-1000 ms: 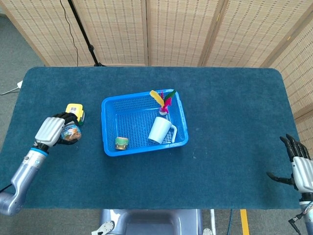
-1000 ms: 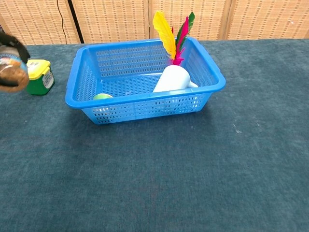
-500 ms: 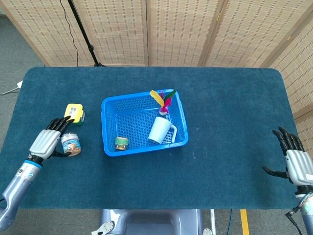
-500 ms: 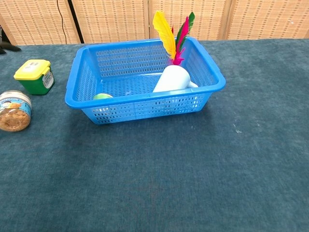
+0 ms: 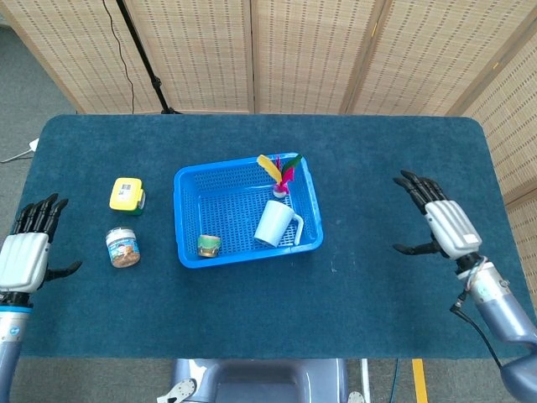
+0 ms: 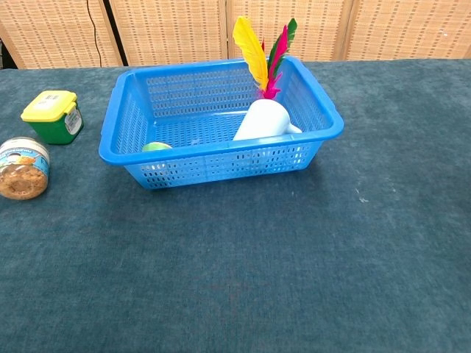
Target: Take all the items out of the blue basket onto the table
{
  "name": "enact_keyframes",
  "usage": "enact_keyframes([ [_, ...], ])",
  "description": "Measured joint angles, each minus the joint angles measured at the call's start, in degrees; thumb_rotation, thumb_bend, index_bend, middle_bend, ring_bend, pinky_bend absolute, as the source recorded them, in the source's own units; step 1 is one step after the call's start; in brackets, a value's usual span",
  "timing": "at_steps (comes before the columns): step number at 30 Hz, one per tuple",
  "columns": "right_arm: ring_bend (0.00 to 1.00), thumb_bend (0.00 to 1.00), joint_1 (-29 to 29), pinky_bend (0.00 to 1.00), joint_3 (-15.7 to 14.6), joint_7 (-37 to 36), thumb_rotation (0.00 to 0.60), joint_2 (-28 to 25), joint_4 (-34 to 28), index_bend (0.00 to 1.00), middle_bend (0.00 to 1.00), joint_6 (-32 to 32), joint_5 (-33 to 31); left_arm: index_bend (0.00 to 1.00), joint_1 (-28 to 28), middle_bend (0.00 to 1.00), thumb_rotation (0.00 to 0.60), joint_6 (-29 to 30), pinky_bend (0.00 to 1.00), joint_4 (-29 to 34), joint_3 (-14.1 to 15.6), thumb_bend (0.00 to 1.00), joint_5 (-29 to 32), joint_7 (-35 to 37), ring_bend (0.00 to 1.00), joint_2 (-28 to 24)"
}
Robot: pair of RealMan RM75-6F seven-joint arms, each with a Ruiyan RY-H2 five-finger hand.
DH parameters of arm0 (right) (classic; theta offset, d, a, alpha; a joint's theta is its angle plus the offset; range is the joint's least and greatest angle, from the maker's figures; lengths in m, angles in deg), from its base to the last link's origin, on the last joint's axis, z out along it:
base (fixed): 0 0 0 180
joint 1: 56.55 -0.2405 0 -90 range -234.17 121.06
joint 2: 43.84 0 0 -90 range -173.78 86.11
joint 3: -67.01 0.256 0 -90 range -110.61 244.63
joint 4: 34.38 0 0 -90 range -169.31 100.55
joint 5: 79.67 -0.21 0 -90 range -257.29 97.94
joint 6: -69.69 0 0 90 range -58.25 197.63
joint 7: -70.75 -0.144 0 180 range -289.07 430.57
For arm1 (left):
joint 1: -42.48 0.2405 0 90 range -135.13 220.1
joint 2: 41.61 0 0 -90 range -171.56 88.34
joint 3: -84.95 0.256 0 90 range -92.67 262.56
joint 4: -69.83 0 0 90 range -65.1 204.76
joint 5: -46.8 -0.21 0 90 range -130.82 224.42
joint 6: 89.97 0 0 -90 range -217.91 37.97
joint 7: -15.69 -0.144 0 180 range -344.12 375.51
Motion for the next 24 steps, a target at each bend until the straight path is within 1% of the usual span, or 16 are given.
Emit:
enact_keyframes([
  [4, 0.00, 0.00, -6.3, 0.00, 2.1, -2.7, 0.600, 4.4, 4.8, 0.00, 0.00, 4.8, -1.5, 0.00, 1.3, 0.00, 0.600, 1.4, 0.00, 1.0, 0.2, 0.00, -2.4, 0.4, 0.00, -1.0],
  [7, 0.00, 0.00, -10.4, 0.00, 3.4, -6.6, 0.600, 8.3, 10.1, 0.00, 0.00, 8.7, -3.5, 0.00, 2.0, 0.00, 0.600, 2.0, 0.00, 1.4, 0.4, 0.00, -4.1, 0.9, 0.00, -1.4],
  [11, 0.00, 0.00, -14.2, 0.00, 4.8, -15.0, 0.600, 12.7, 17.4, 0.00, 0.00, 14.3, -5.8, 0.00, 2.5, 0.00, 0.600, 2.0, 0.00, 1.4, 0.9, 0.00, -5.5, 0.9, 0.00, -1.5],
  [14, 0.00, 0.00, -17.1, 0.00, 5.4, -21.8, 0.600, 16.3, 23.1, 0.00, 0.00, 17.9, -6.5, 0.00, 2.6, 0.00, 0.600, 1.7, 0.00, 1.2, 0.5, 0.00, -5.4, 0.6, 0.00, -1.4],
  [20, 0.00, 0.00, -23.0, 0.00, 5.7, -31.9, 0.600, 24.5, 36.0, 0.00, 0.00, 21.6, -5.5, 0.00, 2.6, 0.00, 0.600, 0.6, 0.00, 0.8, -0.5, 0.00, -4.2, 0.8, 0.00, -1.3],
  [24, 0.00, 0.00, -26.8, 0.00, 5.5, -36.0, 0.600, 30.0, 44.5, 0.00, 0.00, 22.4, -4.2, 0.00, 2.5, 0.00, 0.600, -0.5, 0.00, 0.1, -0.9, 0.00, -3.6, 0.6, 0.00, -1.1],
])
